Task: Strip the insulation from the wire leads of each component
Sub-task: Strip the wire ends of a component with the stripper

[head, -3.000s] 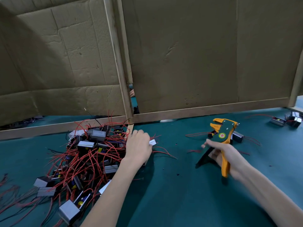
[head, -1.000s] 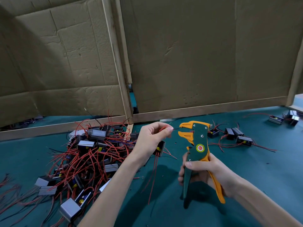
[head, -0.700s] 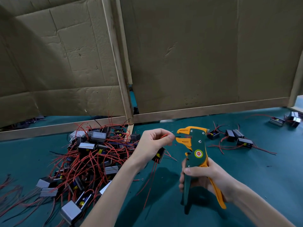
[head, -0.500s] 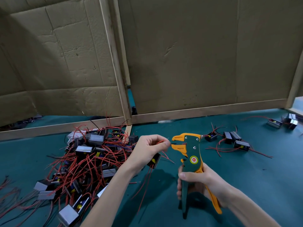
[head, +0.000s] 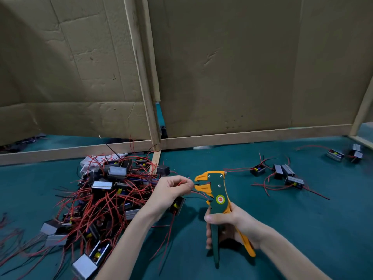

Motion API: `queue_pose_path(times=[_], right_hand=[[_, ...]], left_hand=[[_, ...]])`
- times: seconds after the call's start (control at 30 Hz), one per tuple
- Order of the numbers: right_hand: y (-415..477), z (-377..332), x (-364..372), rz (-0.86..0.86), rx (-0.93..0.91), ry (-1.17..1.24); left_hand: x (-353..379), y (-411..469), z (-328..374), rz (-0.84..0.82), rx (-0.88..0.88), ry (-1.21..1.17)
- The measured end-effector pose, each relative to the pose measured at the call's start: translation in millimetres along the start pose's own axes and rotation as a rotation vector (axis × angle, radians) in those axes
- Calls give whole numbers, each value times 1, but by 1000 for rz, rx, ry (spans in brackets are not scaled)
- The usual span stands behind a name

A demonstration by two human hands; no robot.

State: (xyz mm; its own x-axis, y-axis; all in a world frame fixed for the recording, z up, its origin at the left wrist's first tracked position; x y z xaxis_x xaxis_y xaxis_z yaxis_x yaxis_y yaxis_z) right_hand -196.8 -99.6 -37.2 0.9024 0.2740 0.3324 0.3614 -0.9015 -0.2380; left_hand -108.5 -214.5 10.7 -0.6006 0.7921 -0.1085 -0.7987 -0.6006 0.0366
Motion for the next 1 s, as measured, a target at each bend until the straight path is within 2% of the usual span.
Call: queue_pose_path(times=[0.17,0.43,0.7,1.0], right_hand=[[12,0,5,-9,46,15],[5,13,3,22,18,80],[2,19,5,100,19,74],[-2,22,0,182,9,32]], left_hand=[[-15,-2,-11,55,-37,-7],[-4,1,-12,-49,-26,-9],[-8,2,-22,-40,-43,1],[-1,-1,-25,-69,-40,-175]])
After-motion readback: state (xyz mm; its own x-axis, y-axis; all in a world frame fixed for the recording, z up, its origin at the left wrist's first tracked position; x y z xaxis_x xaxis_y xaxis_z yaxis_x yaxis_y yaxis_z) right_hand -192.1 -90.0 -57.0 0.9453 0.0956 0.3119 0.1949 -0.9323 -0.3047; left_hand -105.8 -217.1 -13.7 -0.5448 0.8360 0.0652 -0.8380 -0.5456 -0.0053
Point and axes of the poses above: each hand's wrist, its own y-axis towards the middle knuckle, its own x-axis out of the palm, z = x × y, the point moved 9 cm from there along y, towards the middle knuckle, and after that the axes turned 14 degrees about -z, right-handed, at the moved point
